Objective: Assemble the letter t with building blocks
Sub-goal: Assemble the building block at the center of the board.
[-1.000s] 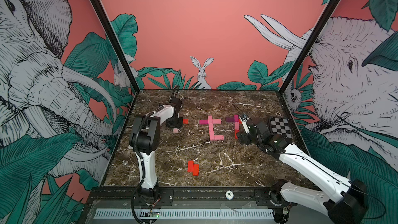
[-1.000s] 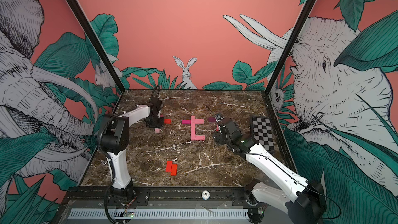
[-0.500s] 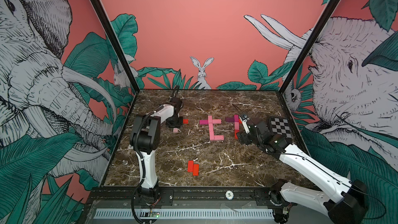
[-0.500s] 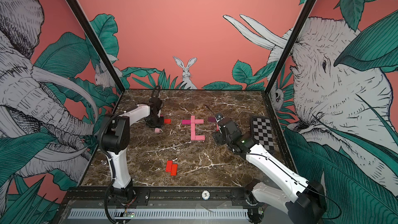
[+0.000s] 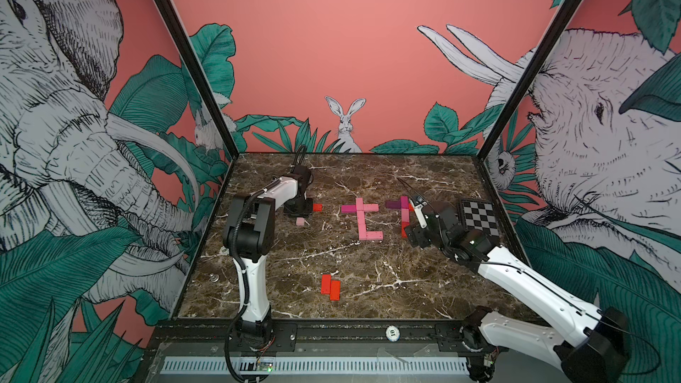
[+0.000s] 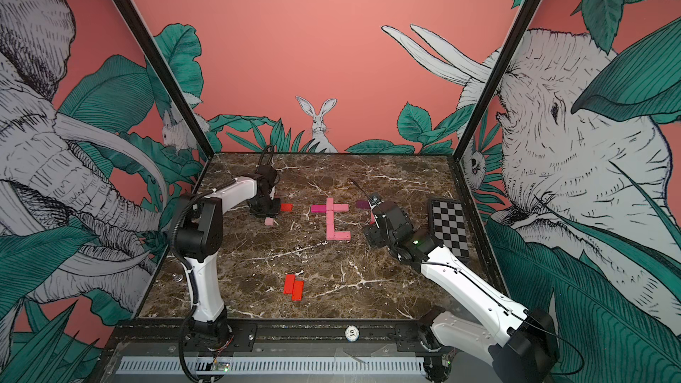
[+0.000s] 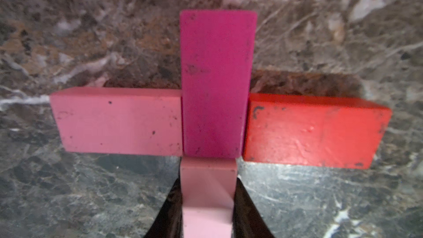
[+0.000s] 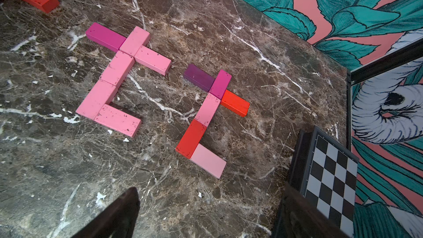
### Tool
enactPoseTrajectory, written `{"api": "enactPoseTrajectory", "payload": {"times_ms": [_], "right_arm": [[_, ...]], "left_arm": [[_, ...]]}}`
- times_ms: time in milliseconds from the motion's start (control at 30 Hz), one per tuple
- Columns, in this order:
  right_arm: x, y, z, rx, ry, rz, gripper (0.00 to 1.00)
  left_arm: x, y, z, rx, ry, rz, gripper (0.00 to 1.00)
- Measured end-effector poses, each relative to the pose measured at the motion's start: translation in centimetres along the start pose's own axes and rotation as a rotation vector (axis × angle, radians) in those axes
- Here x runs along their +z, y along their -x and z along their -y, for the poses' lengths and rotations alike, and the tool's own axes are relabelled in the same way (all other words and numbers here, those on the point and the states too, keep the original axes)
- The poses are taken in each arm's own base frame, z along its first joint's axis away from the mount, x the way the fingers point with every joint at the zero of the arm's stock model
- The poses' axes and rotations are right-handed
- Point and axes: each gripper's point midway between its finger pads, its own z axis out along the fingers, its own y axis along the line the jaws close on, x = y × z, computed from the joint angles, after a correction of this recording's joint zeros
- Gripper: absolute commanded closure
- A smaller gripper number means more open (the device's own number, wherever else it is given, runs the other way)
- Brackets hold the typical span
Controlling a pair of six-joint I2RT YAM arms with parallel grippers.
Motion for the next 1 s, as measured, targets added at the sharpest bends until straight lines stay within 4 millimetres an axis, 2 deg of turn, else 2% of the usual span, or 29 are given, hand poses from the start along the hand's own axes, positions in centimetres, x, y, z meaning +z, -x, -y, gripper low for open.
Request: {"api": "enactPoseTrajectory", "payload": {"times_ms": [633,933,1000], "right_arm": [[0.0,0.0,0.0,0.0,0.0,0.0,0.05],[0.01,0.0,0.0,0.0,0.0,0.0,0.05],[0.01,0.0,0.0,0.0,0.0,0.0,0.05]], "left_arm": [[0.01,0.08,0.19,0.017,-0.013,-0.009,0.67],[0.05,0.03,0.21,0.032,-0.016,-0.013,0.62],[0.05,0.03,0.15,0.032,-0.017,-0.013,0.59]]}}
